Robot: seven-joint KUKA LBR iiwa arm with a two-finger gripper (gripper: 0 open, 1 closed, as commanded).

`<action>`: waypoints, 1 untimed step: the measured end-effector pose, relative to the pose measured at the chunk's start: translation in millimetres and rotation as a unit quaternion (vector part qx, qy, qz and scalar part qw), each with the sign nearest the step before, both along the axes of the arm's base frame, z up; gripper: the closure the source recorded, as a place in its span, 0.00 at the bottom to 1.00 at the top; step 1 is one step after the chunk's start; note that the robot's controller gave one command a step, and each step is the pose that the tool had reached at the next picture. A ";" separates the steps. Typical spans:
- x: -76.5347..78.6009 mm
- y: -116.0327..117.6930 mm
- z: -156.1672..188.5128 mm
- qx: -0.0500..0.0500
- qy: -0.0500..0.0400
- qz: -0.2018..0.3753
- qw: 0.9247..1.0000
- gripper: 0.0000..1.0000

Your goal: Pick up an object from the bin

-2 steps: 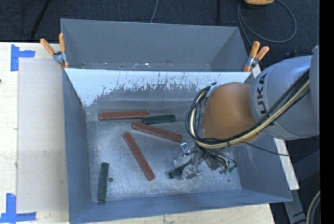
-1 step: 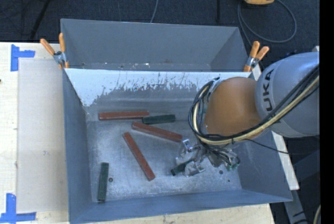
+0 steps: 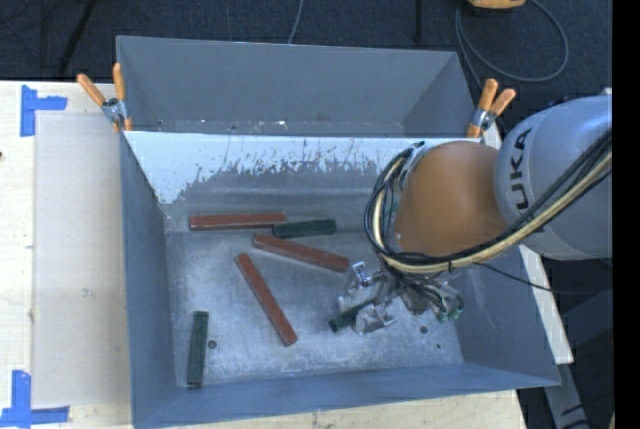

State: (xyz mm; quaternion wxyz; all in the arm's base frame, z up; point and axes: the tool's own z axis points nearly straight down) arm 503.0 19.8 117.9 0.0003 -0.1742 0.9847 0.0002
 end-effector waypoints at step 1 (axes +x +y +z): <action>-0.6 0.2 11.6 0.000 0.000 0.000 1.000 1.00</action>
Offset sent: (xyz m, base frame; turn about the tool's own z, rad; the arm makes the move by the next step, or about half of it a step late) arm 0.0000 0.0002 0.0744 0.0000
